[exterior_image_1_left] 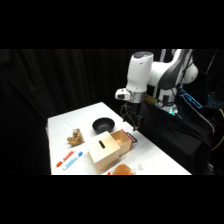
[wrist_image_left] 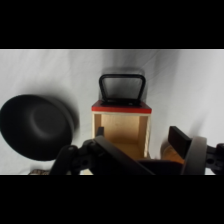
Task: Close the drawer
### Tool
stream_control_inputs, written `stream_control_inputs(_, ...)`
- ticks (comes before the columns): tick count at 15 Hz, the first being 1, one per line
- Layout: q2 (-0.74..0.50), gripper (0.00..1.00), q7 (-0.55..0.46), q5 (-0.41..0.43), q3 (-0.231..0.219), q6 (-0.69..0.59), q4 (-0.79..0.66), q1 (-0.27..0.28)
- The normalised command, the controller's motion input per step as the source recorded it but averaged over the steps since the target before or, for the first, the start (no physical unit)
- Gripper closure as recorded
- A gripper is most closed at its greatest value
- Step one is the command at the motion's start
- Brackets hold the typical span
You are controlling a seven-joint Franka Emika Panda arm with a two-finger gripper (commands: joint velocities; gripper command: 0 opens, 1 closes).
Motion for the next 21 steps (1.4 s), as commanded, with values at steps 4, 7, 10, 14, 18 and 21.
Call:
stream_control_inputs(4,0.05,0.00,0.15,0.051,0.056,0.35,-0.15,0.046)
stream_control_inputs(7,0.09,0.00,0.14,0.068,0.045,0.34,-0.12,0.057)
stream_control_inputs(10,0.07,0.00,0.15,0.052,0.037,0.32,-0.13,0.072)
stream_control_inputs(14,0.08,0.00,0.12,0.030,0.007,0.35,-0.11,0.067)
stream_control_inputs(18,0.22,0.00,0.25,-0.224,-0.082,0.38,0.00,0.017)
stream_control_inputs(21,0.19,0.00,0.24,-0.237,-0.131,0.31,0.00,0.049)
